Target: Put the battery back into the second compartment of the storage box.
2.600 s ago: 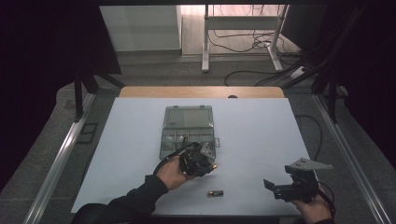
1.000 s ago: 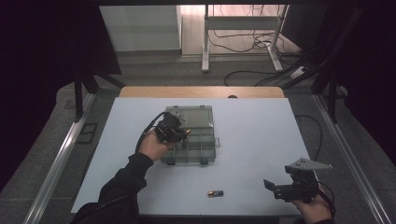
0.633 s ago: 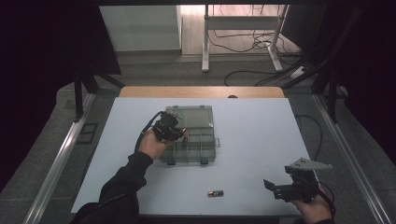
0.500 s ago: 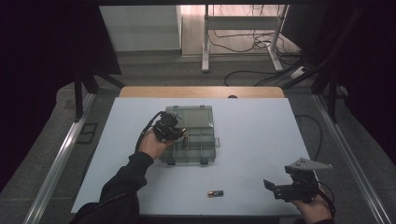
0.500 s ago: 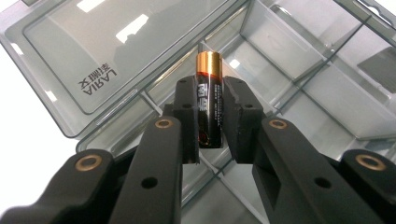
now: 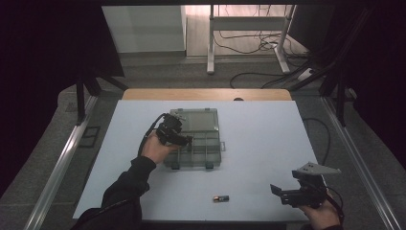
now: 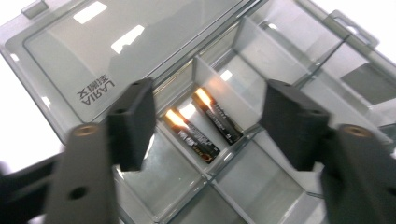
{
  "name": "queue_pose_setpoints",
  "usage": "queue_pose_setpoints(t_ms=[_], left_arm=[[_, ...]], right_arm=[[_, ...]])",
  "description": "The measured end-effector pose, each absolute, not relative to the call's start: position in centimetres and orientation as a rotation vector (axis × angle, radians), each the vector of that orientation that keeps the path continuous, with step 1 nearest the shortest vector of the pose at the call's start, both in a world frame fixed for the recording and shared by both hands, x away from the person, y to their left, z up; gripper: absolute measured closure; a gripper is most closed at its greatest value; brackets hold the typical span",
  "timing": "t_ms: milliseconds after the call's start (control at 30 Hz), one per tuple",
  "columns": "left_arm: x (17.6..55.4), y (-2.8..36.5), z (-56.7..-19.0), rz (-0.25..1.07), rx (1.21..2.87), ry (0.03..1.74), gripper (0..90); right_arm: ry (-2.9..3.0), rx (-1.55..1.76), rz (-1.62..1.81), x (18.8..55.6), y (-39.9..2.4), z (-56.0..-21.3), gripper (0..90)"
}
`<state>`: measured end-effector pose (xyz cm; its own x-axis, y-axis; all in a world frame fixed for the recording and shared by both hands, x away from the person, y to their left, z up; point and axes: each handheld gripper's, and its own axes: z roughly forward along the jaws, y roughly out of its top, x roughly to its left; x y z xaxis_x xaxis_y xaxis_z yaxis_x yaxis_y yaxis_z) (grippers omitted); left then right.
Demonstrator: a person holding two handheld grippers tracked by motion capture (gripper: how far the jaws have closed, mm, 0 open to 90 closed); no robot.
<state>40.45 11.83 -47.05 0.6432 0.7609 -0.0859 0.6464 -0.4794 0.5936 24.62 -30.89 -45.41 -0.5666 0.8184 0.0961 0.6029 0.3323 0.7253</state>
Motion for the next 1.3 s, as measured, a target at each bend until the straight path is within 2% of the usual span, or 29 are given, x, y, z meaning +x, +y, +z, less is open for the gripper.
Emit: queue_pose_setpoints(t_ms=[67,200,433,867,1300], left_arm=[[40.2,12.0,-46.9,0.241,2.257,1.067,21.4],[39.8,12.2,-46.6,0.206,2.249,1.037,10.9],[38.8,12.0,-46.2,0.2,2.279,0.957,0.7],[36.5,11.4,-45.5,0.17,2.3,0.846,0.0],[34.1,10.2,-45.3,0.216,2.317,0.733,0.0]], right_arm=[[2.315,1.273,1.07,24.6,-30.9,-45.4,1.7],[2.314,1.273,1.074,24.6,-30.9,-45.4,1.7],[2.312,1.273,1.076,24.6,-30.9,-45.4,1.7],[2.309,1.267,1.078,24.5,-30.9,-45.3,1.7],[2.305,1.263,1.084,24.5,-30.9,-45.3,1.5]])
